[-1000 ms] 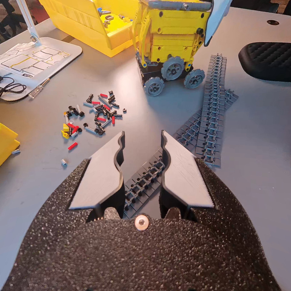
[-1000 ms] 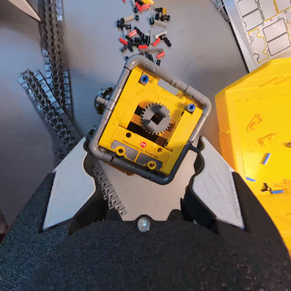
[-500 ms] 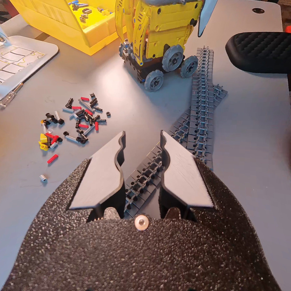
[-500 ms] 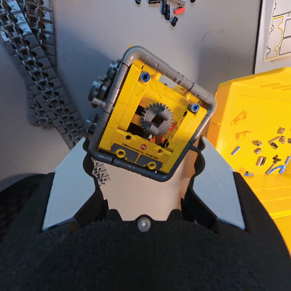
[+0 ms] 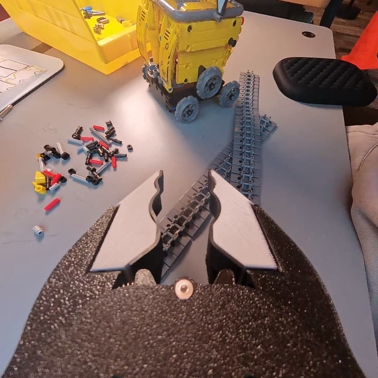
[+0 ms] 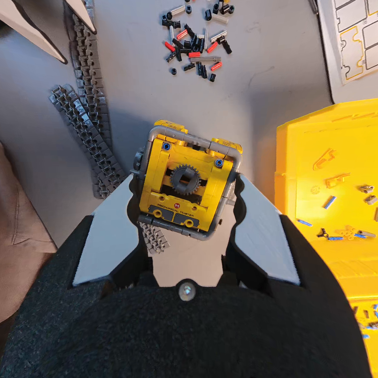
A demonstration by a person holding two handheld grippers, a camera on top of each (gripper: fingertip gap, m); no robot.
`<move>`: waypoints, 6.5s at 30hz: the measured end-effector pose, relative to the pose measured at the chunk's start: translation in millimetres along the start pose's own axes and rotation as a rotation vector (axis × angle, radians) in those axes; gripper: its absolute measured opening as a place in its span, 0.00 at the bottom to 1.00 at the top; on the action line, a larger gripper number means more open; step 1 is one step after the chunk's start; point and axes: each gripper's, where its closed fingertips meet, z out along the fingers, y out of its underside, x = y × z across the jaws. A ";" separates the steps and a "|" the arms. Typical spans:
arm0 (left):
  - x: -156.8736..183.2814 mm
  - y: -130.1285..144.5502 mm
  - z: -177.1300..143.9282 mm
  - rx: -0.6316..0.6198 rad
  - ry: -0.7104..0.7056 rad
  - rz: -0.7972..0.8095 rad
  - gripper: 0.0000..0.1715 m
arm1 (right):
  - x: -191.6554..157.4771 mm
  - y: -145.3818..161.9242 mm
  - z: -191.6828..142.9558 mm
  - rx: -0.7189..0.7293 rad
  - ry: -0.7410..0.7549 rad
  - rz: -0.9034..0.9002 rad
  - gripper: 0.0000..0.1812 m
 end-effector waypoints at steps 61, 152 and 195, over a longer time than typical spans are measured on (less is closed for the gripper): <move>-20.7 8.0 -5.8 0.004 -0.065 -0.110 0.25 | 3.9 50.1 -12.2 -0.394 -0.057 -0.240 0.67; -10.6 -3.5 3.2 0.062 -0.108 0.037 0.25 | 41.3 197.6 -73.6 -0.256 0.363 -0.062 0.34; -27.5 -17.7 -10.8 0.142 -0.195 -0.004 0.31 | -106.1 79.0 64.4 0.218 0.081 -0.224 0.40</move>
